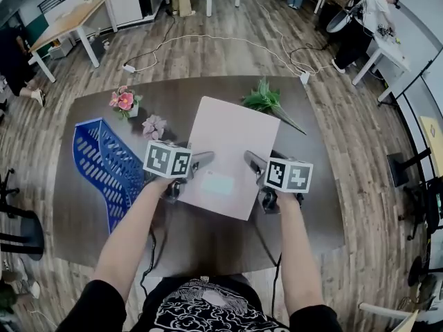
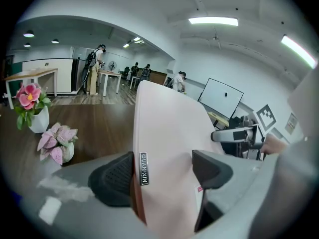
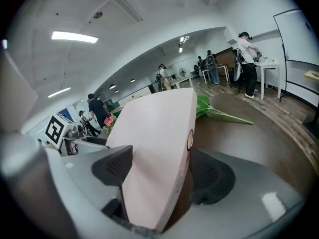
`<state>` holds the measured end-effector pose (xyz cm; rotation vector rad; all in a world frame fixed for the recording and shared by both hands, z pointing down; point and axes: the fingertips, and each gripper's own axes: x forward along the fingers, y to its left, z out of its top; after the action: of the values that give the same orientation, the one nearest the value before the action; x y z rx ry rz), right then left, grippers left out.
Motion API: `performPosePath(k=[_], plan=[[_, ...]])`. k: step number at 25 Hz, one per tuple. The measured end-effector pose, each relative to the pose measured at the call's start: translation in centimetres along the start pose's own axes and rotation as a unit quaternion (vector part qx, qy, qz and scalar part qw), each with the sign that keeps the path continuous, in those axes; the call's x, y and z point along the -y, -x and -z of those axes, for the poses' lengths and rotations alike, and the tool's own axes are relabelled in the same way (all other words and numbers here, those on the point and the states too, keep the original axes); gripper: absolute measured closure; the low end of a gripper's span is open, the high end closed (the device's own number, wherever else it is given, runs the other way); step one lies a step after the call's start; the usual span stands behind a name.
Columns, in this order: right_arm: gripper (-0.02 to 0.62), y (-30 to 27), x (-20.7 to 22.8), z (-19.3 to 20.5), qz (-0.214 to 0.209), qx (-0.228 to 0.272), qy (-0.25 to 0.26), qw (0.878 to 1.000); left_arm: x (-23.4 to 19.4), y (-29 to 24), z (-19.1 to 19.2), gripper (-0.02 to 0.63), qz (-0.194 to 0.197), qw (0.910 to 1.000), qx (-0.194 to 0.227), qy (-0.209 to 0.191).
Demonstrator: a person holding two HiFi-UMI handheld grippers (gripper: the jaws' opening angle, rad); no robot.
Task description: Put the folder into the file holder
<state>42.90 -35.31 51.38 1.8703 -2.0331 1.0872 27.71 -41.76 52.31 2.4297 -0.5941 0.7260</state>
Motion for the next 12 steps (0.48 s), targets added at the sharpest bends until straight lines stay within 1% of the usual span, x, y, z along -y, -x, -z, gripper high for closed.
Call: performPosePath(k=[5, 8, 12], plan=[[0.238, -0.4, -1.5, -1.9, -0.017, 0.010, 0.054, 0.998, -0.7, 1.3, -0.7, 0.222, -0.024, 0.9993, 0.029, 0.005], [0.239, -0.7, -2.6, -3.0, -0.030, 0.016, 0.088, 0.996, -0.9, 2.3, -1.6, 0.222, -0.039, 0.9979, 0.051, 0.003], [0.239, -0.6, -3.9, -4.4, -0.038, 0.030, 0.127, 0.991, -1.5, 3.3, -1.7, 0.225, -0.056, 0.9962, 0.066, 0.012]])
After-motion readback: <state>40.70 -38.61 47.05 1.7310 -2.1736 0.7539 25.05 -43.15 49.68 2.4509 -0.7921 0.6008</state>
